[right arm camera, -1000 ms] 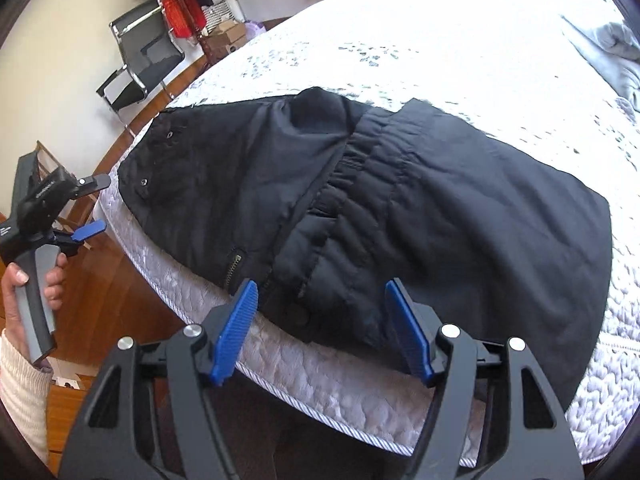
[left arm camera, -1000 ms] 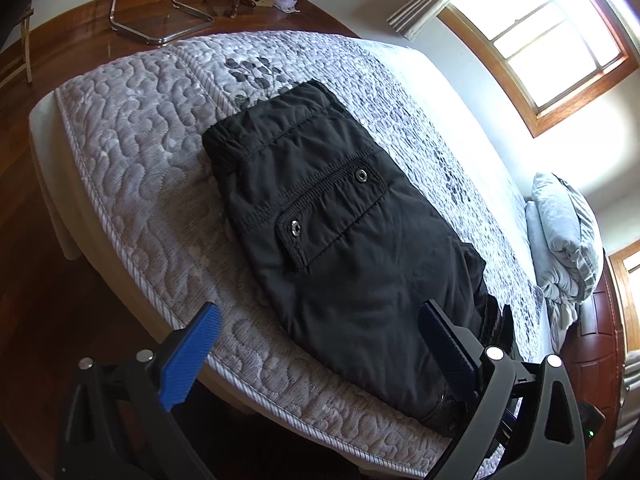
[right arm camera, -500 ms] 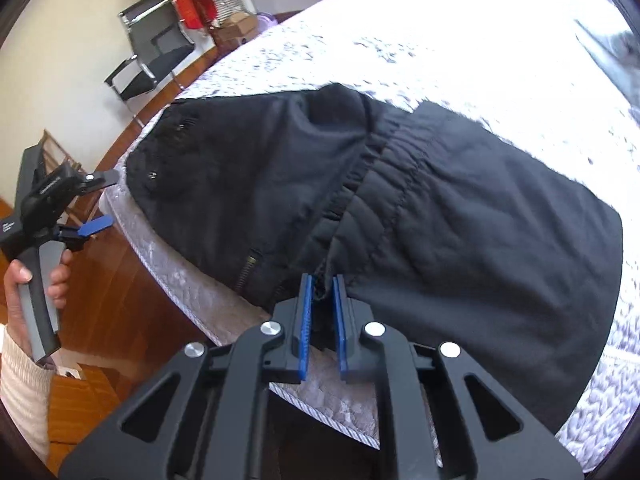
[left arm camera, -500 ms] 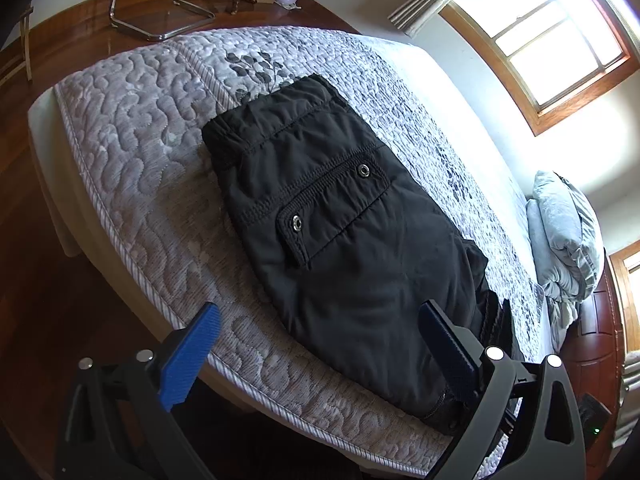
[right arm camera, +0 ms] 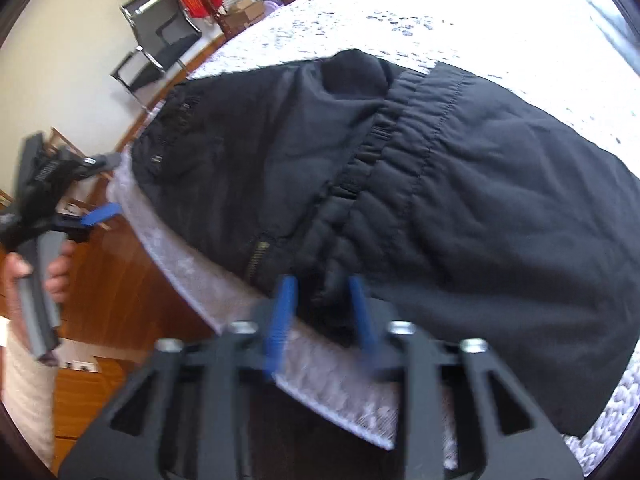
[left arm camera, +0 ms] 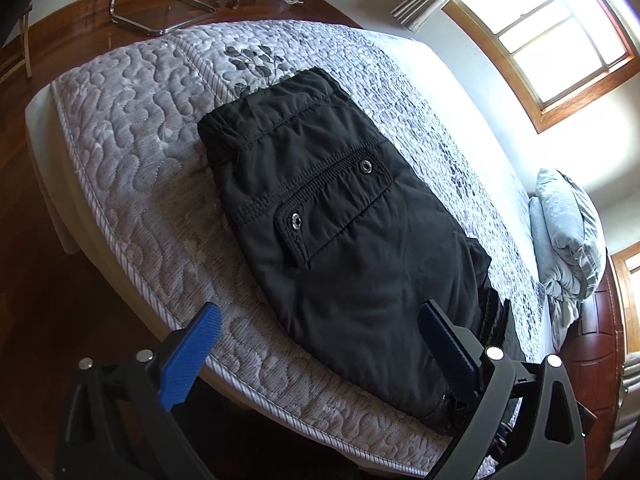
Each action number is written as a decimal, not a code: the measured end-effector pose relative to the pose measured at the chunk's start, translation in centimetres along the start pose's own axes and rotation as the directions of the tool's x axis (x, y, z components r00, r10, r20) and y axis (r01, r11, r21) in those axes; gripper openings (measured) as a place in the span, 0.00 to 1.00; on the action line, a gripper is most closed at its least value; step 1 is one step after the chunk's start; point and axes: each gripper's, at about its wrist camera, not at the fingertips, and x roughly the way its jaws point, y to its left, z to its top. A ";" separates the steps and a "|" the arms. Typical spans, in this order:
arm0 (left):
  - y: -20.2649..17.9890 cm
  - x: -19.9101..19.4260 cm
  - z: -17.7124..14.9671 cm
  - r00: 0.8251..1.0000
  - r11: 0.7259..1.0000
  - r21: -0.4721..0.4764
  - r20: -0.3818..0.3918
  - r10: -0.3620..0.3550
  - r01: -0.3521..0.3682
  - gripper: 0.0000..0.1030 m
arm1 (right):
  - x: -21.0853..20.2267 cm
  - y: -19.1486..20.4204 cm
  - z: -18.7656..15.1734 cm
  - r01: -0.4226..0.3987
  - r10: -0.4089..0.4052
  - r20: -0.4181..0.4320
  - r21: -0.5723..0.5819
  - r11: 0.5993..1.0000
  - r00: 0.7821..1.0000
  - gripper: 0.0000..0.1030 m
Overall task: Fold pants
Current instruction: 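Withdraw the open right tool from the pants, then grasp the edge of the folded black pants with the left tool, then lift the grasped pants edge with the left tool and fold it over, then lower the folded pants onto the bed and open the left tool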
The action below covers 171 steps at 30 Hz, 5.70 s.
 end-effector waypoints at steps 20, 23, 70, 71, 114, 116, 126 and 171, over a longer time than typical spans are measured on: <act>6.0 1.0 3.5 0.994 0.971 -0.214 0.002 -0.110 0.108 0.96 | -11.7 -17.6 -6.9 0.065 -0.181 0.197 0.486 0.871 0.964 0.59; 6.2 1.8 4.2 0.987 0.955 -0.252 0.003 -0.162 0.157 0.96 | -11.7 -18.5 -7.7 0.063 -0.185 0.193 0.508 0.859 0.963 0.59; 2.5 5.9 4.1 0.932 0.879 -0.311 0.094 -0.351 0.363 0.13 | -11.4 -19.4 -7.9 0.109 -0.228 0.169 0.523 0.845 0.959 0.59; 2.0 5.6 4.3 0.926 0.874 -0.305 0.101 -0.365 0.378 0.13 | -11.5 -19.5 -7.9 0.108 -0.229 0.171 0.525 0.844 0.958 0.59; -25.1 2.4 -8.8 0.964 0.771 0.588 -0.065 -0.256 0.244 0.25 | -12.9 -22.3 -11.3 0.047 -0.225 0.217 0.612 0.789 0.950 0.59; -25.5 2.5 -9.8 0.969 0.755 0.614 -0.071 -0.237 0.230 0.26 | -13.0 -22.3 -11.3 0.047 -0.226 0.220 0.610 0.791 0.949 0.59; -27.6 5.2 -13.4 0.983 0.677 0.714 -0.097 -0.154 0.177 0.32 | -13.2 -22.2 -11.5 0.042 -0.224 0.225 0.611 0.790 0.948 0.59; -21.1 5.4 -10.0 0.998 0.807 0.591 -0.061 0.035 0.008 0.93 | -12.6 -18.0 -5.0 -0.168 -0.001 0.307 0.523 0.836 0.952 0.87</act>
